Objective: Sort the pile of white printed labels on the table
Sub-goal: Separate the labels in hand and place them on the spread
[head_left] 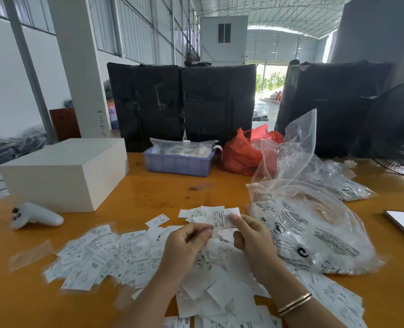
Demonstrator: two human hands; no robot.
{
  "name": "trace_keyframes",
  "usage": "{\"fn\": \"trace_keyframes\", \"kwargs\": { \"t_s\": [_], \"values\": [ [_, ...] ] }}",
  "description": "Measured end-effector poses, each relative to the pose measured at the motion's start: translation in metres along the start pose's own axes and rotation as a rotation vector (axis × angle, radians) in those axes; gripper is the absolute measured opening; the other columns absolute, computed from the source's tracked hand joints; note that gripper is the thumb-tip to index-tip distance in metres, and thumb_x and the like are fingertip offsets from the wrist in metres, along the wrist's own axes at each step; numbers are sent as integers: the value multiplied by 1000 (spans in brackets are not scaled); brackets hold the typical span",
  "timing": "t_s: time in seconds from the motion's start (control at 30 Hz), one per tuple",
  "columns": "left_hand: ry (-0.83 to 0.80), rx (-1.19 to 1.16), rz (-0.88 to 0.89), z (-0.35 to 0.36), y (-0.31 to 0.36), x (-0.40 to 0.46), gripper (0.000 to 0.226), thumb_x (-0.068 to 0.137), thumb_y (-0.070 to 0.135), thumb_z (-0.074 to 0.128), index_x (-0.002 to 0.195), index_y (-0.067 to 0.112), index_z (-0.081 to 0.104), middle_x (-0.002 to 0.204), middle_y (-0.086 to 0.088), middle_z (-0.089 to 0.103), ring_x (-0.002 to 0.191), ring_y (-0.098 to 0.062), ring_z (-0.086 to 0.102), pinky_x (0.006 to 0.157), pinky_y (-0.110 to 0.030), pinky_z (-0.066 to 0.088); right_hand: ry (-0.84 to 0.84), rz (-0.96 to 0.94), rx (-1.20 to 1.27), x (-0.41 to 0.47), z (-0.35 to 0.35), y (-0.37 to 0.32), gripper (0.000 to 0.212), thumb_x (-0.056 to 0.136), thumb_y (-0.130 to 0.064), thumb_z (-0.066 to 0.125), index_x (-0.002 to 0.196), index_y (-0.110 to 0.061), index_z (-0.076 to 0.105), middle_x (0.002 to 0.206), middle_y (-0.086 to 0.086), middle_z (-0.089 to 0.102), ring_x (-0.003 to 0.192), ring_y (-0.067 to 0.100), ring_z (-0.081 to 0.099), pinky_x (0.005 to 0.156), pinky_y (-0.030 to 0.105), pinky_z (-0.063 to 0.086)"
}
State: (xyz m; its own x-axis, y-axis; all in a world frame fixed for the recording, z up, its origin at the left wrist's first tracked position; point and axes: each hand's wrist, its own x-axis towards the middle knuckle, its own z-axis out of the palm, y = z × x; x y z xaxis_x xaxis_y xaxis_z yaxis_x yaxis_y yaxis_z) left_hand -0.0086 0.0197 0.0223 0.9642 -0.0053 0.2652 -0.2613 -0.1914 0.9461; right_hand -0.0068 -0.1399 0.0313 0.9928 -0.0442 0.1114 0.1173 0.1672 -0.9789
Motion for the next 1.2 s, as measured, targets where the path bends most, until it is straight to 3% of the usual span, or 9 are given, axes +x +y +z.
{"fn": "trace_keyframes", "kwargs": {
  "t_s": [0.1, 0.27, 0.4, 0.57, 0.73, 0.9, 1.03, 1.13, 1.2],
  "values": [
    [2, -41, -23, 0, 1, -1, 8, 85, 28, 68, 82, 35, 70, 82, 22, 71, 82, 5, 64, 62, -9, 49, 21, -20, -25, -1, 4, 1, 28, 85, -33, 65, 60, -21, 61, 47, -5, 34, 43, 9, 26, 41, 15, 26],
    [5, -89, -57, -1, 3, -1, 10, 87, 26, 66, 84, 33, 72, 79, 16, 73, 75, 2, 65, 60, -10, 49, 15, -25, -11, -1, 4, 1, 25, 87, -28, 63, 64, -22, 69, 47, -6, 39, 43, 7, 29, 42, 16, 27],
    [9, -115, -52, -1, 4, -1, 11, 87, 22, 66, 85, 31, 71, 77, 12, 74, 71, 0, 66, 60, -10, 49, -25, -96, -61, -5, 7, -1, 26, 89, -24, 60, 66, -25, 71, 51, -6, 58, 41, 4, 32, 41, 13, 28],
    [9, -85, -33, -1, 3, -2, 5, 84, 24, 69, 86, 24, 73, 74, 10, 74, 72, -2, 67, 61, -9, 49, 74, -213, -79, -5, 9, 0, 16, 90, -20, 60, 83, -8, 67, 54, -6, 64, 39, -1, 47, 40, 9, 33],
    [32, -116, -51, -1, 2, 1, 5, 82, 21, 72, 82, 26, 74, 75, 8, 73, 70, -5, 67, 61, -14, 51, 80, -222, -94, -5, 11, 4, 15, 89, -21, 62, 79, -12, 67, 63, 1, 69, 44, -3, 52, 42, 7, 34],
    [39, -117, -72, -2, 0, 2, 4, 81, 25, 73, 83, 28, 73, 79, 8, 74, 80, -12, 70, 72, -26, 57, -30, -191, -200, -7, 11, 5, 24, 84, -28, 64, 79, -5, 66, 68, 2, 68, 60, 12, 59, 55, 21, 46],
    [-2, -45, -35, -2, 3, 0, 15, 82, 24, 73, 78, 37, 69, 76, 27, 70, 81, 5, 66, 65, -9, 50, -49, -218, -380, -7, 9, 6, 20, 89, -23, 63, 72, -12, 66, 66, -1, 65, 62, 12, 53, 59, 27, 42],
    [22, -19, -59, -3, 3, 0, 13, 83, 26, 72, 87, 37, 67, 78, 25, 69, 81, 2, 66, 68, -13, 53, -55, -155, -191, -7, 10, 4, 15, 85, -29, 64, 92, -16, 65, 76, 8, 70, 73, 20, 66, 69, 33, 53],
    [44, -45, -76, -3, 2, 1, 14, 82, 27, 72, 93, 35, 66, 89, 15, 71, 85, -6, 68, 74, -24, 57, -37, -135, -87, -6, 9, 5, 19, 84, -29, 63, 97, -14, 63, 75, 9, 70, 67, 16, 67, 62, 26, 54]
  ]
}}
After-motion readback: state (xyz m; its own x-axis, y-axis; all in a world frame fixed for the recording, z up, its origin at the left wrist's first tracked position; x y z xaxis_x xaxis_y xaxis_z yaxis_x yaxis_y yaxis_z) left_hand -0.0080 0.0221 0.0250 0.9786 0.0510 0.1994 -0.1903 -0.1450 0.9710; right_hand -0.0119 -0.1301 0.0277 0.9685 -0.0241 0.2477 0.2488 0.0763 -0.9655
